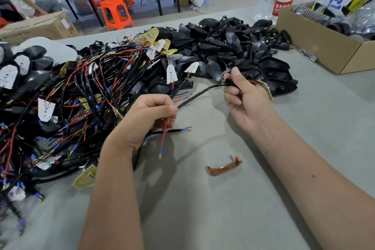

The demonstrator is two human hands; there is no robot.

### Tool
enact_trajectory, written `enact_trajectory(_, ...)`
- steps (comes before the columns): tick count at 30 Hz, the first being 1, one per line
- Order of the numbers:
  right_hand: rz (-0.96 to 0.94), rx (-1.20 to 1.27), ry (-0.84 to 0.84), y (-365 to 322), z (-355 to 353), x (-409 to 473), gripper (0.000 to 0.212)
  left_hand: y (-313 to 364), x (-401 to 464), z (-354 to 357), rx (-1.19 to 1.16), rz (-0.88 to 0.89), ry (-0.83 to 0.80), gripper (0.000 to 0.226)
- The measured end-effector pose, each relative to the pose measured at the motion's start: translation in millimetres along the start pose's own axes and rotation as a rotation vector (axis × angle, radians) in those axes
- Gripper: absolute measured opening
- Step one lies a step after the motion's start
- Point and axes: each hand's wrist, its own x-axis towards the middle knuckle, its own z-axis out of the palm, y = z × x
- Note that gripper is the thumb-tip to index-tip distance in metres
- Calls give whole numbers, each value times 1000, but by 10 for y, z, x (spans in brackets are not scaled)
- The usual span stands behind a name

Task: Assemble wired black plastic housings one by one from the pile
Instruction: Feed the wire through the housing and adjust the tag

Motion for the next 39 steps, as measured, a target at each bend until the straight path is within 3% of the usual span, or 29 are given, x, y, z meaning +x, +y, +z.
enact_trajectory(9, -13, -293, 125, 55, 1, -8, 23, -9, -70, -226, -82, -17, 66, 19)
enact_trajectory(13, -77, -480, 178, 68, 12, 15, 28, -35, -54, -238, -188, -21, -35, 18)
enact_trajectory(15, -77, -504, 162, 71, 16, 18, 28, -29, 0, -178, -270, -32, -135, 31)
enact_trajectory(17, -62, -494, 144, 67, 18, 19, 31, -30, 90, -32, -287, -42, -113, 42)
enact_trajectory(21, -10, -517, 124, 50, 31, -12, 36, -72, 265, 344, -252, -90, 79, 37)
enact_trajectory(26, 13, -689, -13, 59, 40, -58, 60, -96, 322, 586, -226, -70, 28, 26)
enact_trajectory(28, 9, -722, -44, 78, 52, -71, 55, -85, 330, 669, -208, -49, 53, 18)
enact_trajectory(33, -153, -766, 10, 104, 32, -53, 10, -118, 353, 692, -220, -44, 192, 13)
enact_trajectory(36, -281, -750, 70, 64, -26, -17, 5, -148, 369, 679, -220, -51, 257, 14)
enact_trajectory(39, -231, -564, -16, 14, -40, -12, 13, -168, 402, 673, -196, -48, 322, 15)
